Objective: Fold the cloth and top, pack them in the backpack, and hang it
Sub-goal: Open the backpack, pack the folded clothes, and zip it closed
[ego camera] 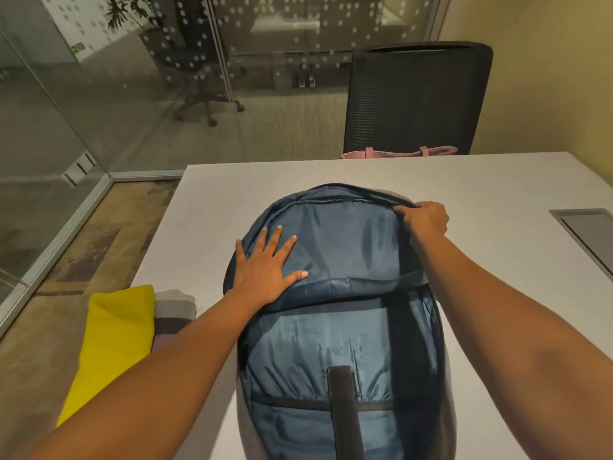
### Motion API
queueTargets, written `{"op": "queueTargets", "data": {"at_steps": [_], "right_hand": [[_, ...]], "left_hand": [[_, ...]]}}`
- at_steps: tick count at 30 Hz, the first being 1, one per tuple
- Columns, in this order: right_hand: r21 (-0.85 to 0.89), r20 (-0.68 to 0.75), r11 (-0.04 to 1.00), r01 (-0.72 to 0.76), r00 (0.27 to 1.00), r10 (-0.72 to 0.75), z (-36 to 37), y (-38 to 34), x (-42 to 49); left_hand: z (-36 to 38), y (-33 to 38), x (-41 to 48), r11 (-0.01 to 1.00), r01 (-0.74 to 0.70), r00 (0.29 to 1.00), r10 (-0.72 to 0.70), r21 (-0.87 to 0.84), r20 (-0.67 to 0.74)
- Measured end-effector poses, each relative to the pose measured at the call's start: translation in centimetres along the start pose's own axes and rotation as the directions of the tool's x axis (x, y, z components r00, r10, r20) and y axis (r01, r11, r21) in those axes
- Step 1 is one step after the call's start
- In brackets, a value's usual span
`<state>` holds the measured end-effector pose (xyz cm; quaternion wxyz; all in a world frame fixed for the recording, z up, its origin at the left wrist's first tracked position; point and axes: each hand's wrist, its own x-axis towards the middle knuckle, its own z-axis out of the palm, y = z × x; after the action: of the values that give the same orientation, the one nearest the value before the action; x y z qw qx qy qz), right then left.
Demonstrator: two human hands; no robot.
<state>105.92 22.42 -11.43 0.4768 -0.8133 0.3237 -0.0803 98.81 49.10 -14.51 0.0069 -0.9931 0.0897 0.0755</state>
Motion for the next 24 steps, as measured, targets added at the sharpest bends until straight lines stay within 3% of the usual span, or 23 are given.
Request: {"op": "queueTargets", "data": {"at_steps": [3, 5, 8, 10, 12, 15, 17, 24], "right_hand": [[-0.082, 0.019, 0.988, 0.129, 0.992, -0.127, 0.6, 0.8, -0.2], [-0.174, -0.015, 0.942, 0.287, 0.956, -0.294, 0.9, 1.1, -1.0], [-0.348, -0.013, 0.731, 0.587, 0.776, -0.63, 1.2, 1.4, -3.3], [-0.389, 0.137, 0.526, 0.756, 0.612, -0.779, 1.9, 2.1, -5.4], [-0.446, 0.376, 0.36, 0.819, 0.537, -0.755, 2.9, 2.9, -7.4], [-0.556, 0.619, 0.225, 0.8, 0.579, -0.53, 4.1, 4.2, -8.2], [-0.603, 0.648, 0.173, 0.779, 0.605, -0.463, 4.4, 4.6, -8.1], [-0.619, 0.678, 0.189, 0.763, 0.64, -0.362, 4.4, 4.3, -8.2]], "left_hand": [[0.9, -0.3, 0.8, 1.0, 0.012, 0.996, -0.012, 0.007, 0.089], [1.4, -0.3, 1.2, 1.0, 0.007, 0.993, -0.009, 0.015, 0.114], [1.7, -0.3, 1.5, 1.0, 0.002, 0.992, -0.003, 0.014, 0.128], [1.8, -0.3, 1.7, 1.0, 0.001, 0.991, -0.002, 0.007, 0.134], [1.8, -0.3, 1.7, 1.0, 0.002, 0.991, -0.002, 0.001, 0.133], [1.7, -0.2, 1.4, 1.0, 0.004, 0.992, -0.003, -0.01, 0.123], [1.7, -0.1, 0.9, 0.999, 0.005, 0.996, -0.002, -0.037, 0.086], [1.8, -0.8, -2.3, 0.981, -0.038, 0.998, 0.029, -0.189, -0.047]]}}
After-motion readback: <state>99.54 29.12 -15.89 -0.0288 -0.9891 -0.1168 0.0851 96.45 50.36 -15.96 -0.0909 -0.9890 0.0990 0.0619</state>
